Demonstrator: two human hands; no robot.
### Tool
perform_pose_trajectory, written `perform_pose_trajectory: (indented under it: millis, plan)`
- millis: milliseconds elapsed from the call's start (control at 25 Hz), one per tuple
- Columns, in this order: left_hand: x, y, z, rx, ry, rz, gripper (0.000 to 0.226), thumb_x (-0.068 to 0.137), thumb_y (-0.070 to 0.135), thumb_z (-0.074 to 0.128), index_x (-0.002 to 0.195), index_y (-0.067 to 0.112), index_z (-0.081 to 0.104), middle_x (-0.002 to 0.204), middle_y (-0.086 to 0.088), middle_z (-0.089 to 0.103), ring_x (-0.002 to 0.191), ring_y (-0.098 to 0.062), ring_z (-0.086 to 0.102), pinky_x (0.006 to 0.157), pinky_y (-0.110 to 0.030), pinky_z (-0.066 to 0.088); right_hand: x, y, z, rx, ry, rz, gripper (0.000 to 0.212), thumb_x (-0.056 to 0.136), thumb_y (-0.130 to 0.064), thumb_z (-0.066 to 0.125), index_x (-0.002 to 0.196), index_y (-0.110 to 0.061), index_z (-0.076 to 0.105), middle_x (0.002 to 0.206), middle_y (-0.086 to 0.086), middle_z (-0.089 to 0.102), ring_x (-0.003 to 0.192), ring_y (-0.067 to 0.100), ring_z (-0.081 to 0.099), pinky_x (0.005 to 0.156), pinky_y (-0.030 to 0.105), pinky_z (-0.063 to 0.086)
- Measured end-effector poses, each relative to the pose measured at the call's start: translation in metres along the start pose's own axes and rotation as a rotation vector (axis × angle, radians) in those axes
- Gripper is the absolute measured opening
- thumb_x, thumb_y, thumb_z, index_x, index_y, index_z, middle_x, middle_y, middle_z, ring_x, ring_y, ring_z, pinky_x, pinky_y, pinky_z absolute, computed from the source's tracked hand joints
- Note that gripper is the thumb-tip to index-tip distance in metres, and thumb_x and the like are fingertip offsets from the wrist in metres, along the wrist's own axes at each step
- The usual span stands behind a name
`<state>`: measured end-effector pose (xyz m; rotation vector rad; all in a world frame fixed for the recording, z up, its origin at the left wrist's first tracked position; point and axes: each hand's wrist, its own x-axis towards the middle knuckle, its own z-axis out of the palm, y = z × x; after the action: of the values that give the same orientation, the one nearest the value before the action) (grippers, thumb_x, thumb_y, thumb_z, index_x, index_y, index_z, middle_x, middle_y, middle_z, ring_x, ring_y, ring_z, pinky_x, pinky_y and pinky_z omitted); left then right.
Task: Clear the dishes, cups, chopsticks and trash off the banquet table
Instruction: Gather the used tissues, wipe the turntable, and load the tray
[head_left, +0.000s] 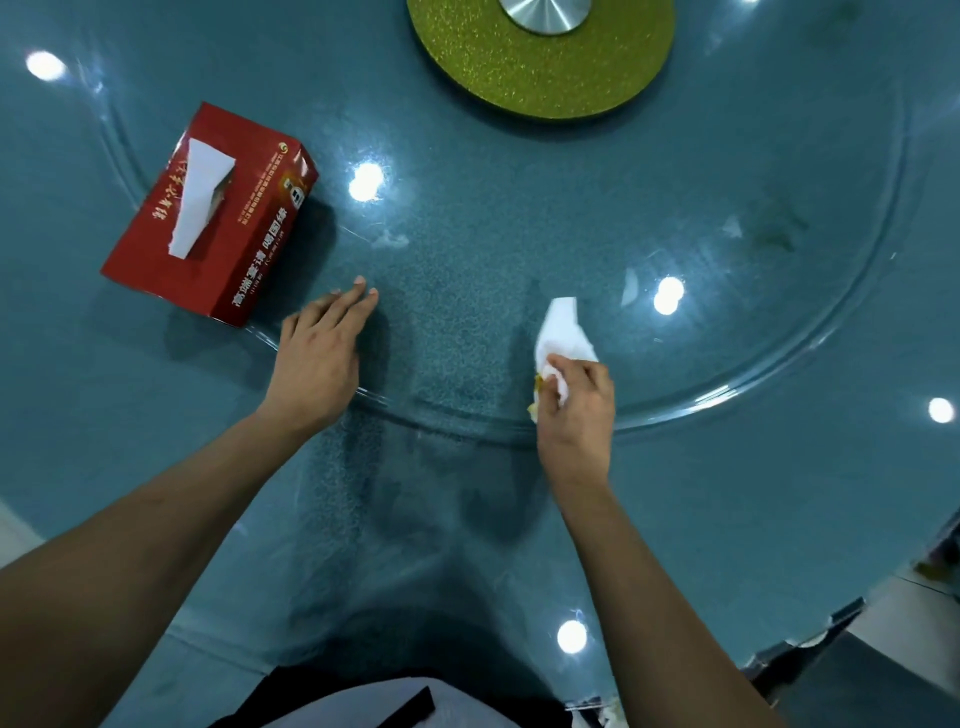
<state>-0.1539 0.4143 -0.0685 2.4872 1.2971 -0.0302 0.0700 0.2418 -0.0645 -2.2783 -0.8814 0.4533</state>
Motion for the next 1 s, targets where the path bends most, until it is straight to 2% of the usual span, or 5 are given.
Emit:
perform_pose_trajectory:
  millis: [240,400,520,720,1000]
  plan:
    - [0.002,0.001,0.001,-0.019,0.007,0.002,0.061,0.095,0.001,0.045,0.154,0.017,0.040,0.163,-0.001,0.033,0.143,-0.032,0.037,0.107,-0.051,0.033,-0.028,-0.086,0.063,-0.042,-0.190,-0.316,0.024,0.080,0.007,0.071,0.103,0.003,0.073,0.099,0.023,0.064,0.090,0.044,0.060,0.088,0.050,0.055]
    - [0.000,0.002,0.000,-0.047,0.013,0.005,0.058,0.097,0.010,0.037,0.154,0.016,0.040,0.162,-0.002,0.035,0.143,-0.033,0.039,0.107,-0.049,0.033,-0.027,-0.106,0.075,-0.098,-0.189,-0.488,0.025,0.061,0.014,0.084,0.082,0.004,0.073,0.079,0.016,0.063,0.076,0.038,0.063,0.080,0.055,0.059]
    - [0.000,0.001,-0.001,-0.050,-0.003,0.002,0.059,0.099,0.004,0.046,0.155,0.018,0.037,0.164,0.000,0.031,0.147,-0.030,0.034,0.110,-0.051,0.032,-0.010,-0.093,0.069,-0.157,-0.136,-0.412,0.025,0.068,0.010,0.080,0.091,0.003,0.074,0.087,0.021,0.064,0.081,0.042,0.062,0.077,0.047,0.058]
    - [-0.002,0.004,-0.003,-0.055,-0.032,-0.017,0.058,0.102,0.006,0.043,0.157,0.020,0.033,0.166,0.004,0.024,0.150,-0.027,0.027,0.115,-0.050,0.028,0.046,-0.041,0.025,-0.169,-0.021,-0.039,0.029,0.096,-0.004,0.056,0.122,-0.001,0.068,0.124,0.023,0.056,0.114,0.042,0.051,0.105,0.048,0.041]
    - [-0.005,0.008,0.001,-0.057,-0.004,-0.006,0.058,0.101,0.004,0.046,0.156,0.017,0.035,0.165,0.002,0.028,0.149,-0.029,0.030,0.113,-0.052,0.029,0.094,0.011,-0.034,-0.099,0.231,0.246,0.023,0.098,-0.005,0.054,0.115,-0.004,0.069,0.122,0.020,0.056,0.112,0.038,0.056,0.101,0.038,0.040]
